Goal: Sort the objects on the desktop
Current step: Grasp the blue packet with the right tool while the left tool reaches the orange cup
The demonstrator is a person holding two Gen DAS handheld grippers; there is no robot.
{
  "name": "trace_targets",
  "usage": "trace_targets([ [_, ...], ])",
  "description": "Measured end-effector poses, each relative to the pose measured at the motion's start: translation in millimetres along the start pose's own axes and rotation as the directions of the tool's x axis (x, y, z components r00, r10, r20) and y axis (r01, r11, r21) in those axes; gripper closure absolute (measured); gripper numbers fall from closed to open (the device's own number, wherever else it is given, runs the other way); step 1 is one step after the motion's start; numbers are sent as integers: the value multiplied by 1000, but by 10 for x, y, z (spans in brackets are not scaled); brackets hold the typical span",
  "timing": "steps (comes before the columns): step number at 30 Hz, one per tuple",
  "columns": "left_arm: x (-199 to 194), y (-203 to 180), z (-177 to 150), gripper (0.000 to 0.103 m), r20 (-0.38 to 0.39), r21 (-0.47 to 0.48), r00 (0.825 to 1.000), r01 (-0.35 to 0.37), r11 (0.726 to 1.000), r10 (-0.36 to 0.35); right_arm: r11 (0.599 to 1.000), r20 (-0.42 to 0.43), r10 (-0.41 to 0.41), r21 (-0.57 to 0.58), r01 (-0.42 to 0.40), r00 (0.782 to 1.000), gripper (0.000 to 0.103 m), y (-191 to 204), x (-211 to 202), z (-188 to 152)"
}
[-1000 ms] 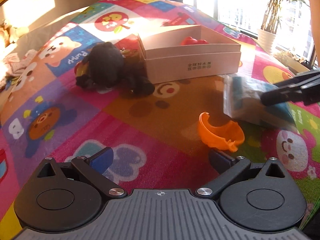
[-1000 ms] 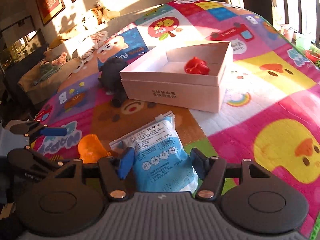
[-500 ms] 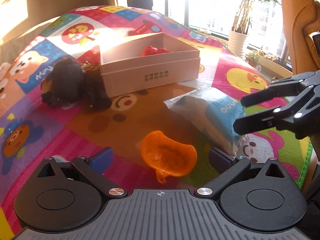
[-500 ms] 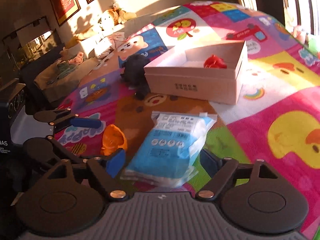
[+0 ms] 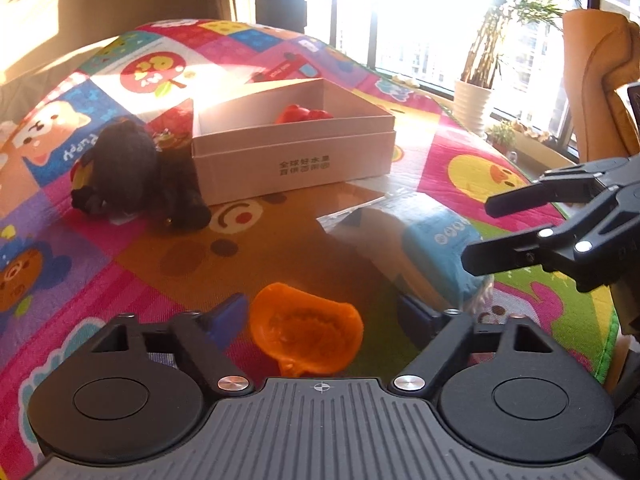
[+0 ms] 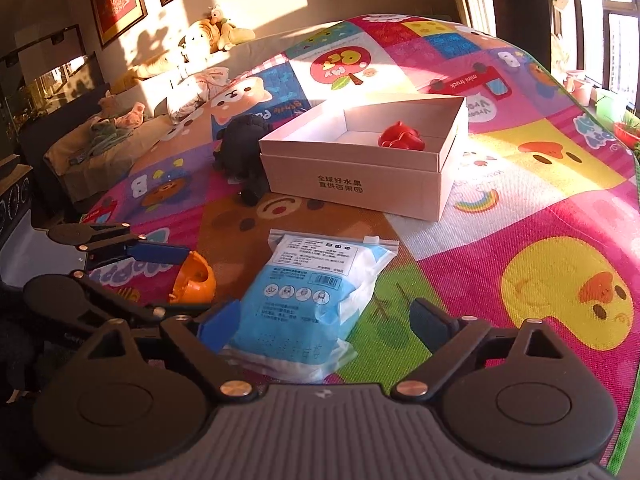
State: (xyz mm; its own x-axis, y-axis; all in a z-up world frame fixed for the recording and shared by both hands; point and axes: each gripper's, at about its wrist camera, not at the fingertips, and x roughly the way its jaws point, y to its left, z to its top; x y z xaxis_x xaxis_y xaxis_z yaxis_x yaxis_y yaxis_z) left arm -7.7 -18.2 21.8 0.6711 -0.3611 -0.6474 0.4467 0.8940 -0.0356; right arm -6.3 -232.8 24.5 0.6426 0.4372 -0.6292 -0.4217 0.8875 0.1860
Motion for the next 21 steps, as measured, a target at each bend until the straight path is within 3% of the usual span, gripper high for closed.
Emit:
trace_targets([
  [9,-90,-99,-67,17,5,34,994,107,994,-107,1000,-5,-13,-26,13,1000,6,38,33,-22],
  [14,-48,-35,-64,23,1,5,998,63,998,-63,999,-9,-19,-32,19,1000,6,59,48,-35],
  [21,-3,-58,-71,39,-7,1,999,53,999,-53,999,-11,-5,-37,5,1000,6,109,67,-30],
])
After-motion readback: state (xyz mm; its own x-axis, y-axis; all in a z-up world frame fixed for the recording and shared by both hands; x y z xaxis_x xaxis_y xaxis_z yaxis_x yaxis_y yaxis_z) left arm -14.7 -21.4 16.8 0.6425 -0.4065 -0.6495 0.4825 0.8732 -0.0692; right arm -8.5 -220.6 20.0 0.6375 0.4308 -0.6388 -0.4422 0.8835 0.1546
